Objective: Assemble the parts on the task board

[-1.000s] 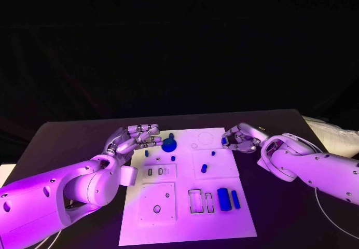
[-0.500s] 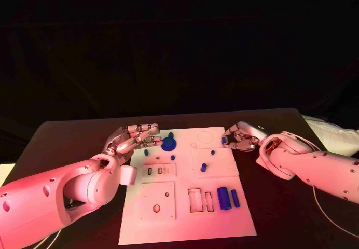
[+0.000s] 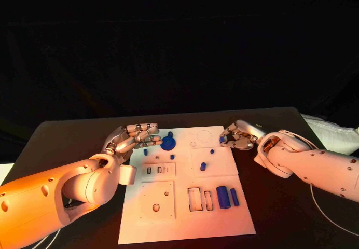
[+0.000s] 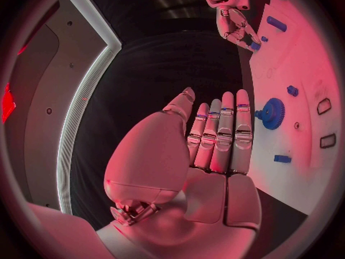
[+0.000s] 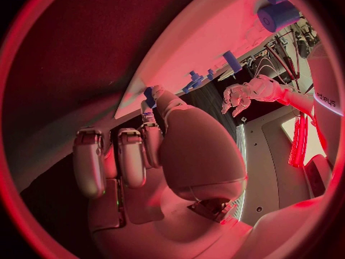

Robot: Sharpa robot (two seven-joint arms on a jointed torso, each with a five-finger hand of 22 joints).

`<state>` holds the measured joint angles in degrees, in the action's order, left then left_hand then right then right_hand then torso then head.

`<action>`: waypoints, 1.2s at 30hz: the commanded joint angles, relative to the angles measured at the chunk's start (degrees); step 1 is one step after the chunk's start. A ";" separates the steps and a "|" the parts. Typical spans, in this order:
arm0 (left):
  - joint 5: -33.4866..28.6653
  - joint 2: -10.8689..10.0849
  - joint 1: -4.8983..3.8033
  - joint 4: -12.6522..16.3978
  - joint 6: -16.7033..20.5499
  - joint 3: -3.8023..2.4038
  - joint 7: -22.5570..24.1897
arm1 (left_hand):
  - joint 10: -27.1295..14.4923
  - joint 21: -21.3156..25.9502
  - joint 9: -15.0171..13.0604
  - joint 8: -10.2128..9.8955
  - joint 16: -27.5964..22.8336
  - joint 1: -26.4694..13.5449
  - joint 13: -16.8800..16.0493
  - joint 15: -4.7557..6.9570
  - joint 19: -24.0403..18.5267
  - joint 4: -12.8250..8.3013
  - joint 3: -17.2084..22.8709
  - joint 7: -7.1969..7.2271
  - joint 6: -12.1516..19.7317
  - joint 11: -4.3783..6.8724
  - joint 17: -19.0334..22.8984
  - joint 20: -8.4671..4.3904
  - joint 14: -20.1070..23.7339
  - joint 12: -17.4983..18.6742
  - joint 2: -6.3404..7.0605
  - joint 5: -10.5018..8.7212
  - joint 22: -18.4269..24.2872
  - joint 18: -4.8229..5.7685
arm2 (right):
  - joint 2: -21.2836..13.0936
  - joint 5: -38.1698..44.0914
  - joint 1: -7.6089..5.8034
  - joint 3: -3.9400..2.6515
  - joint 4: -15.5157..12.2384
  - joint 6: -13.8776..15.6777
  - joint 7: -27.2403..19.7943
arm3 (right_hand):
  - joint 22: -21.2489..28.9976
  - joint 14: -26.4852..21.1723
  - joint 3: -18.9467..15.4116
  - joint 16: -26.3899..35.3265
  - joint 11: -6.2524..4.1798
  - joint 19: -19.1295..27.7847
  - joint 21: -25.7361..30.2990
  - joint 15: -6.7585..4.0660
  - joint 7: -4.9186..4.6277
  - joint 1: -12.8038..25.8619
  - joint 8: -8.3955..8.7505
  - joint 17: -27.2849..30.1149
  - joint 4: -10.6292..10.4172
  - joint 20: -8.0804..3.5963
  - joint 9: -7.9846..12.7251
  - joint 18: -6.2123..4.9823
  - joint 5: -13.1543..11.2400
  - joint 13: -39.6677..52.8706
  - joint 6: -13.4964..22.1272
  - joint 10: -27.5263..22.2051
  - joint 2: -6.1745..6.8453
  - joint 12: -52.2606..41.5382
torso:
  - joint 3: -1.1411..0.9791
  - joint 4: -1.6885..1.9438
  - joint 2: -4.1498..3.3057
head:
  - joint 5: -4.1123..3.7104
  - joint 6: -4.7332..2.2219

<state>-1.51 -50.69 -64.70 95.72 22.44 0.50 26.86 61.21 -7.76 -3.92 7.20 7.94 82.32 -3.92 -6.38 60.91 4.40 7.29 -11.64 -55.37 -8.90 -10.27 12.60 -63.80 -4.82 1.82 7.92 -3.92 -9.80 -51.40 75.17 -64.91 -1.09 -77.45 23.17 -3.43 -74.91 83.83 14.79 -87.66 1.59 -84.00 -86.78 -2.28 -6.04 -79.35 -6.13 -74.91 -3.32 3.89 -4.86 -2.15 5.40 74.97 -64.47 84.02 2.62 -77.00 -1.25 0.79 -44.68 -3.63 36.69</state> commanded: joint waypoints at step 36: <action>-1.39 -0.19 -0.02 -3.36 -2.39 -0.03 -0.17 | -0.39 0.59 0.09 -0.72 -0.64 0.16 0.12 -0.18 0.55 -0.76 -0.16 -0.34 0.66 -0.32 -0.24 -0.04 -0.16 0.89 -0.29 -0.60 0.07 -0.60 | 9.31 10.19 -0.05 0.55 -17.20 -2.56 24.46 | -7.44 5.17 1.80 -0.11 -0.57 -2.38 0.12 -0.69 0.22 1.99 0.47 -10.31 1.04 -0.75 -0.67 0.46 4.83 6.00 -0.41 -0.16 -2.32 1.02 | 1.53 1.64 1.16 | 3.11 3.02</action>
<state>-2.26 -50.95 -64.70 92.35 21.51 0.50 26.50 61.01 -7.53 -3.92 6.61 7.69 82.32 -3.88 -6.38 61.12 3.93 7.13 -11.86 -55.15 -9.10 -10.43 12.39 -63.80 -4.12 1.82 7.66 -3.92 -9.80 -42.56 79.28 -65.32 -0.59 -94.48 22.36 17.64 -74.93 84.03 16.39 -87.88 1.30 -84.00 -86.77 -2.88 -6.00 -77.00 -5.25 -74.94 -2.23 3.50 -5.02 -2.14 10.10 75.08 -64.57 83.91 1.13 -76.18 -0.03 2.08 -43.67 -0.62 39.31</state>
